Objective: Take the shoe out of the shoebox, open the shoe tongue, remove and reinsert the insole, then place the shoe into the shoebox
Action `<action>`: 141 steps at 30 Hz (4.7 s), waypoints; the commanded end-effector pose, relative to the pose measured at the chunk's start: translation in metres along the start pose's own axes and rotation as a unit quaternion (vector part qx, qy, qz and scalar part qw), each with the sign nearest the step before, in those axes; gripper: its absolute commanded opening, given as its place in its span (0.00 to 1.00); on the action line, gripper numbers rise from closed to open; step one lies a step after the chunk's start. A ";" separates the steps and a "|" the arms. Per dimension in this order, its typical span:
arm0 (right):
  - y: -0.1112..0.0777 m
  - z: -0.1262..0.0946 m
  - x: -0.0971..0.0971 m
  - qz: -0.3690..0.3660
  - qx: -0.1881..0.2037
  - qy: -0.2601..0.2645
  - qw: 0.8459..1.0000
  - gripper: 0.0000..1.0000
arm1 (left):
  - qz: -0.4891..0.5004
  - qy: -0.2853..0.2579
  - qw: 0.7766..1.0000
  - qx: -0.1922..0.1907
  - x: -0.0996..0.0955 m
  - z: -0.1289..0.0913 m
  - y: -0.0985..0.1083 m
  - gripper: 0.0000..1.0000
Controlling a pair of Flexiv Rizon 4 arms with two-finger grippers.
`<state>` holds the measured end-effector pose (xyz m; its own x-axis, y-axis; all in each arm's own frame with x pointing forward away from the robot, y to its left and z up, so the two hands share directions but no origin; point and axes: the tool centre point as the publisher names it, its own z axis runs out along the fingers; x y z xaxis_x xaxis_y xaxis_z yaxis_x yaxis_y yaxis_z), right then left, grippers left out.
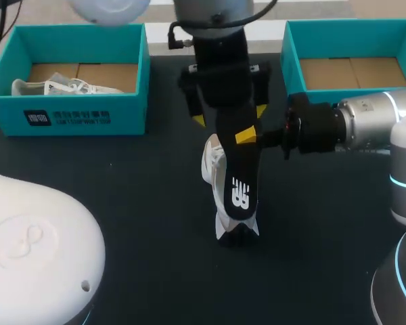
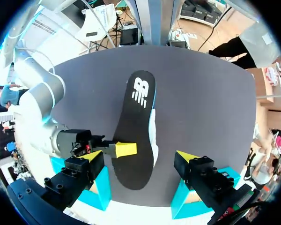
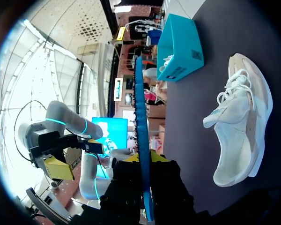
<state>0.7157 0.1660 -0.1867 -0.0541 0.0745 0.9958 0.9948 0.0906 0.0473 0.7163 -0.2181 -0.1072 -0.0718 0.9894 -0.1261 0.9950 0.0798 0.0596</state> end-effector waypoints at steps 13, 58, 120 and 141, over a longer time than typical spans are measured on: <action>0.001 0.000 0.001 0.000 0.004 -0.001 1.000 0.00 | 0.006 0.044 0.999 0.003 -0.012 0.001 0.005 1.00; 0.001 -0.007 -0.001 0.009 0.003 -0.001 1.000 0.00 | -0.047 -0.366 0.929 0.009 0.028 0.005 0.009 1.00; -0.007 -0.005 0.015 0.011 -0.002 0.033 0.999 0.00 | -0.019 -0.602 0.798 -0.005 0.048 0.069 0.028 1.00; -0.009 0.022 0.022 0.000 0.003 0.039 0.999 0.00 | -0.020 -0.630 0.776 -0.018 0.019 0.066 0.026 0.49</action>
<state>0.7044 0.1848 -0.1673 -0.0479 -0.0070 0.9988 0.9939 0.0986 0.0484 0.7411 -0.1958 -0.1721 0.0413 0.0900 -0.9951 0.9906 0.1265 0.0525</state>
